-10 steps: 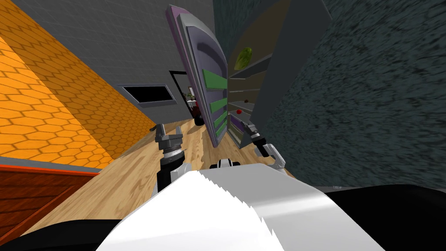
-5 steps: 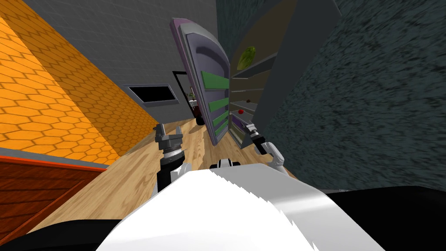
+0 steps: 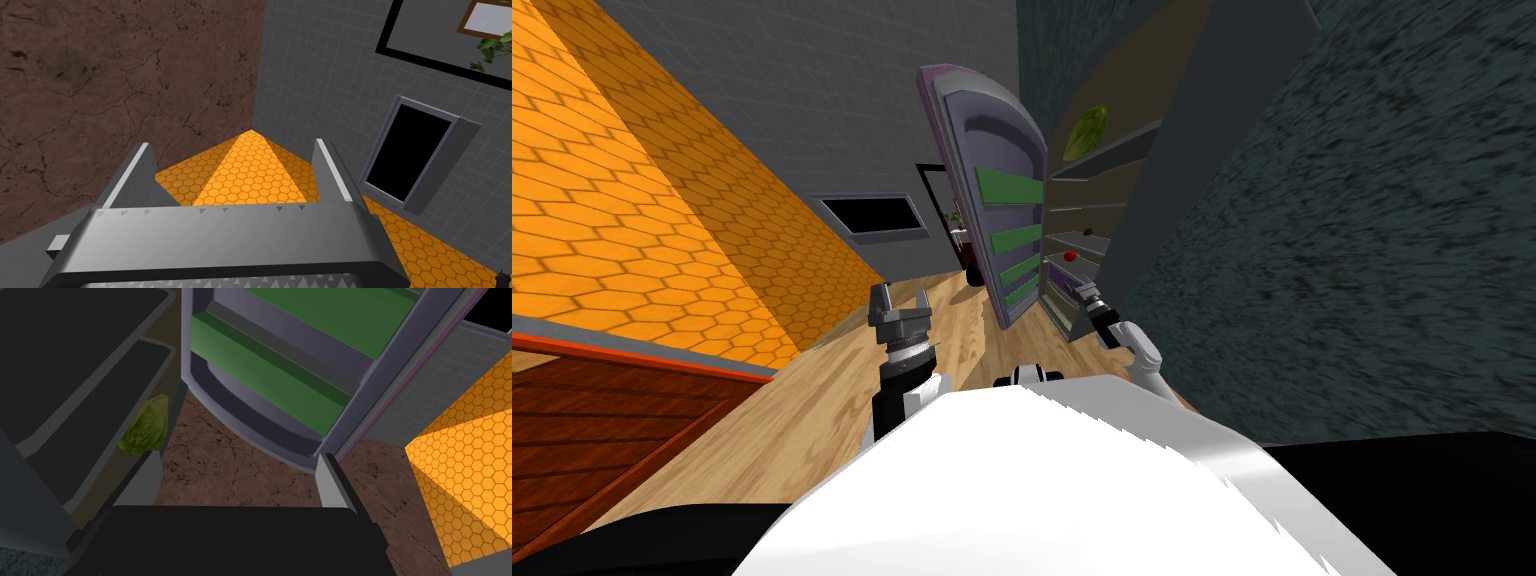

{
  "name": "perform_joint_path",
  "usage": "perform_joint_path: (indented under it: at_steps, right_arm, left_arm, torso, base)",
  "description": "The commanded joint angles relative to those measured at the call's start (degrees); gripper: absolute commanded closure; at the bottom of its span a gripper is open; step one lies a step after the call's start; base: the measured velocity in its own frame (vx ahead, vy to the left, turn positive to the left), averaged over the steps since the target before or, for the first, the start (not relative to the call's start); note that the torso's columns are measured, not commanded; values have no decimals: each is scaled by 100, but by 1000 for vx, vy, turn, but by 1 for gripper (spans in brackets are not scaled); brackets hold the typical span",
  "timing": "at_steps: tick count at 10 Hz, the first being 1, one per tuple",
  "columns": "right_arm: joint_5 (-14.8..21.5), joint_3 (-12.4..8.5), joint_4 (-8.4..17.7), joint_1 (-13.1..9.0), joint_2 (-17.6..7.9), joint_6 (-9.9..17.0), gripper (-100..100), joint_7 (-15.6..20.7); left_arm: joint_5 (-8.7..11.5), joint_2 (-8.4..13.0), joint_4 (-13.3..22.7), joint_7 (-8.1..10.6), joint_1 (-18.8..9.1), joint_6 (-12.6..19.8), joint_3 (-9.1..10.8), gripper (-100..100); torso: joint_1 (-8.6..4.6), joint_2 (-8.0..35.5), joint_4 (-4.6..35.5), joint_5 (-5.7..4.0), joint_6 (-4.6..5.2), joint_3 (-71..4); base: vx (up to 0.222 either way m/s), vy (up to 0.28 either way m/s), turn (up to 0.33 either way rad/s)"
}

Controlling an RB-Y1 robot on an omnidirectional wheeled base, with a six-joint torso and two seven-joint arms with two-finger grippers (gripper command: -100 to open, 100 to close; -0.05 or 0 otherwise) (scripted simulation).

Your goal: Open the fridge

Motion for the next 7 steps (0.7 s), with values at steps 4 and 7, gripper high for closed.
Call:
perform_joint_path:
  at_steps: [4, 7]
  right_arm:
    - [1000, -52, 494, -348, -197, 272, -100, 446]
    - [1456, -67, 700, -497, -300, 395, -100, 608]
  left_arm:
    - [0, 0, 0, 0, 0, 0, 0, 0]
    - [0, 0, 0, 0, 0, 0, 0, 0]
  torso:
    - [-3, 4, 1, 0, 0, 2]
    - [-3, 1, 0, 0, 0, 0]
  base:
    - [-14, 47, 76]
    - [-6, 28, 30]
